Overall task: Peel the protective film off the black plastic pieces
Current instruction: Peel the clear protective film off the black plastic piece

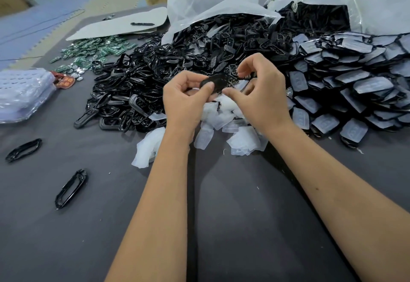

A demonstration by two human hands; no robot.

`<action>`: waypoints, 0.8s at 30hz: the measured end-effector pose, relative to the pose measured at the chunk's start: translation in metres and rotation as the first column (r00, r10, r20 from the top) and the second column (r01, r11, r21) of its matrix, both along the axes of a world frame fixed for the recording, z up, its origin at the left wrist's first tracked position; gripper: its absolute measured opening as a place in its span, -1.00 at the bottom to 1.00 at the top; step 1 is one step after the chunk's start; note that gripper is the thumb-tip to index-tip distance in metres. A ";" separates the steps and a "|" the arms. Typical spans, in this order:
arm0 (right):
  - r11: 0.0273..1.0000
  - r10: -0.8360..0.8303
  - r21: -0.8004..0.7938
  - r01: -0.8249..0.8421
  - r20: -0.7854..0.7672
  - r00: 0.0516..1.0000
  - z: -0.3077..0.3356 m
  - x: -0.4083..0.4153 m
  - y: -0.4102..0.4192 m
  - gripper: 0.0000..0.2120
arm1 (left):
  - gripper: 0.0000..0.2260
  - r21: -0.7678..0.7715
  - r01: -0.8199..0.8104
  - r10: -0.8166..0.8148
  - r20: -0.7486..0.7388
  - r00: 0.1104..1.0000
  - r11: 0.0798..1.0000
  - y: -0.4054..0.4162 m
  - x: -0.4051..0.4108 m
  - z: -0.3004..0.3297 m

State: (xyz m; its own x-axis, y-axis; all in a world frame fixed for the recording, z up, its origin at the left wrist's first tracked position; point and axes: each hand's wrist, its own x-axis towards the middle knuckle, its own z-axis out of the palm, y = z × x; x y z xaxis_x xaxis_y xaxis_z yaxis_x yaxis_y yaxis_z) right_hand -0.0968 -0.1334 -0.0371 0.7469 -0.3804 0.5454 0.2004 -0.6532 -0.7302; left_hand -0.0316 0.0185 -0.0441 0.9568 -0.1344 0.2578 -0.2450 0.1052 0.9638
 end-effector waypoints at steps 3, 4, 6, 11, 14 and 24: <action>0.943 0.301 -0.109 -0.315 -0.124 0.945 0.007 -0.004 0.004 -0.74 | -0.86 -0.093 -0.137 0.135 -0.025 0.991 0.986 0.005 0.006 0.000; 0.889 0.404 -0.134 -0.437 -0.216 0.889 0.007 -0.005 0.007 -0.76 | -0.85 -0.108 -0.156 0.153 -0.037 0.988 0.982 0.006 0.006 0.000; 0.798 0.458 -0.227 -0.558 -0.373 0.807 0.006 -0.005 0.014 -0.71 | -0.84 -0.121 -0.164 0.159 -0.050 0.986 0.979 0.006 0.005 0.001; 0.749 0.450 -0.249 -0.614 -0.490 0.747 0.006 -0.005 0.019 -0.69 | -0.84 -0.122 -0.171 0.161 -0.090 0.983 0.978 0.003 0.004 0.000; 0.748 0.519 -0.187 -0.637 -0.433 0.737 0.006 -0.007 0.019 -0.81 | -0.84 -0.097 -0.172 0.161 -0.111 0.981 0.980 0.003 0.007 -0.001; 0.703 0.377 0.641 -0.307 0.030 0.926 0.005 -0.002 -0.005 -0.85 | -0.82 -0.027 -0.034 0.031 -0.083 0.996 0.999 -0.002 0.001 -0.001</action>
State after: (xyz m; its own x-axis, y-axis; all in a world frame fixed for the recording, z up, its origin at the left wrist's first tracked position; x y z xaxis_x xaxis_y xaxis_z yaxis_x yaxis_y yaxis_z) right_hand -0.0991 -0.1385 -0.0319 0.9284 -0.3150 0.1970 0.2255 0.0563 -0.9726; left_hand -0.0305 0.0167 -0.0451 0.9787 -0.0967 0.1812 -0.1685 0.1259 0.9776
